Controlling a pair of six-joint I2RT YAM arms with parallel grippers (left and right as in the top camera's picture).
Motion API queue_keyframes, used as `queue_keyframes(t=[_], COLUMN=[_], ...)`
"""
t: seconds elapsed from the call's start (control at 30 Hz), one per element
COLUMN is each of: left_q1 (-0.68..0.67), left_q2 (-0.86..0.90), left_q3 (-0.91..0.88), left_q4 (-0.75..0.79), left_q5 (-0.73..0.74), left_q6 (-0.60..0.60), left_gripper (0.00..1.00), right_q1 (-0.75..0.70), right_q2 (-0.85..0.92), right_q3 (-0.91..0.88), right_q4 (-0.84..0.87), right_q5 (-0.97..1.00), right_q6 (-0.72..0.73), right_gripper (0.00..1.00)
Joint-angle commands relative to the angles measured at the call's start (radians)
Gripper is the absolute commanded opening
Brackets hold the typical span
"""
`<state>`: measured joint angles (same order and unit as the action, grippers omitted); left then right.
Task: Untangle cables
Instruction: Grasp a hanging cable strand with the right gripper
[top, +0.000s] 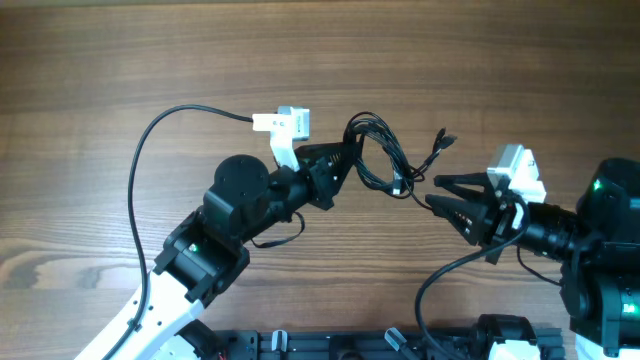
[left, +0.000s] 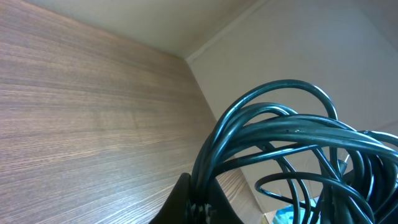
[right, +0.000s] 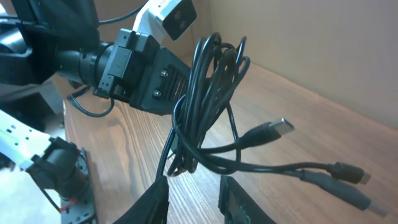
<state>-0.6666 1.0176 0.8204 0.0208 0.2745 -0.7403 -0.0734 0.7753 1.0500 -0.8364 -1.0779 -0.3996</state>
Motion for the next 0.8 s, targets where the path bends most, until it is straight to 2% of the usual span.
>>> queue_keyframes(t=[0.0, 0.53, 0.57, 0.67, 0.77], left_q1=[-0.027, -0.077, -0.084, -0.088, -0.088], left_q2=[-0.002, -0.002, -0.002, -0.002, -0.002], left_q3=[0.017, 0.017, 0.017, 0.017, 0.017], left_q4=[0.006, 0.03, 0.037, 0.049, 0.051], left_q5=[-0.002, 0.006, 0.005, 0.005, 0.005], left_q6=[-0.012, -0.012, -0.012, -0.008, -0.008], left_gripper=[0.04, 0.04, 0.04, 0.04, 0.04], right_q1=[-0.002, -0.002, -0.002, -0.002, -0.002], right_q2=[0.0, 0.0, 0.0, 0.0, 0.0], right_q3=[0.019, 0.019, 0.019, 0.019, 0.019], right_q4=[0.016, 0.016, 0.016, 0.006, -0.011], right_q5=[-0.031, -0.107, -0.114, -0.074, -0.064], right_q6=[-0.101, -0.172, -0.177, -0.173, -0.172], right_gripper=[0.3, 0.31, 0.29, 0.07, 0.04])
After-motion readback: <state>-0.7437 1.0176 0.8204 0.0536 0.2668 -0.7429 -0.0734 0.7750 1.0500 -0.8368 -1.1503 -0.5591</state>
